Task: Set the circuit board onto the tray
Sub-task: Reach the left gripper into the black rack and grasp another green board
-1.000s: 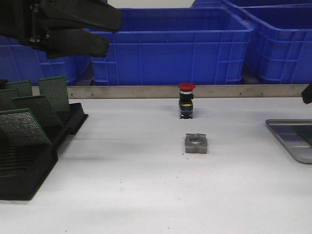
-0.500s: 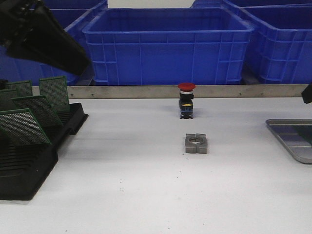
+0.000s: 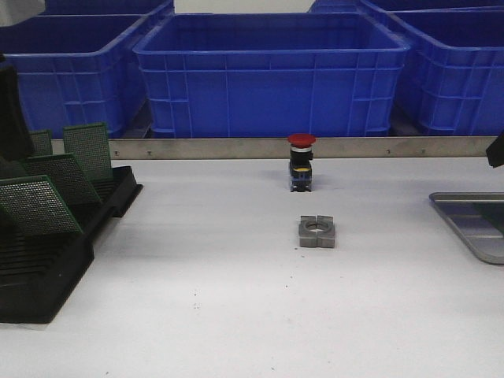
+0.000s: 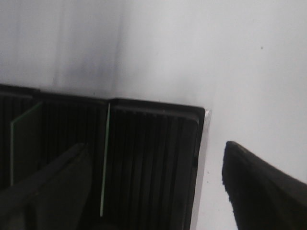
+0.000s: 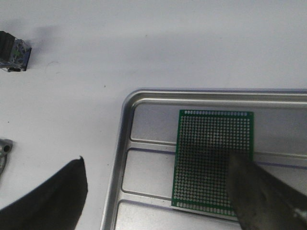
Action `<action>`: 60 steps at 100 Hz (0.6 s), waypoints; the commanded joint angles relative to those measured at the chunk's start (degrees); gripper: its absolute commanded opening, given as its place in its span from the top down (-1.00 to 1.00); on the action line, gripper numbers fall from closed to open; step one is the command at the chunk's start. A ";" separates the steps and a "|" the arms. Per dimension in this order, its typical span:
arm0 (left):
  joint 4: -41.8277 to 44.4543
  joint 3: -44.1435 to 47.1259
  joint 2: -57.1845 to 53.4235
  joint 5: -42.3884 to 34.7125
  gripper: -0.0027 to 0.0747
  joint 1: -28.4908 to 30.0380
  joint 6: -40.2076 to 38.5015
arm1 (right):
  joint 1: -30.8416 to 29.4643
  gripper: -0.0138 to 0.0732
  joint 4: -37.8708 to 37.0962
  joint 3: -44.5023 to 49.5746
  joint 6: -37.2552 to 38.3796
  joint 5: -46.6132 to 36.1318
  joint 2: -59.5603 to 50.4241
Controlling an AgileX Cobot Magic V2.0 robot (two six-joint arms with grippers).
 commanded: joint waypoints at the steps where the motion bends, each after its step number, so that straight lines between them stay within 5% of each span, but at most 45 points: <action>1: 1.99 -1.74 -0.85 -1.19 -0.40 0.04 -2.70 | -0.47 -0.73 1.27 -1.10 -0.15 1.47 -2.32; 38: 1.61 -1.74 5.42 -9.15 -0.37 0.04 -2.70 | -0.47 -0.73 1.27 -1.10 -0.15 4.78 -2.32; 48: 1.61 -1.74 6.97 -9.69 -0.14 0.04 -2.70 | -0.47 -0.73 1.27 -1.10 -0.15 5.69 -2.32; 60: 1.58 -1.74 7.41 -9.69 0.38 0.04 -2.70 | -0.47 -0.73 1.27 -1.10 -0.15 5.85 -2.32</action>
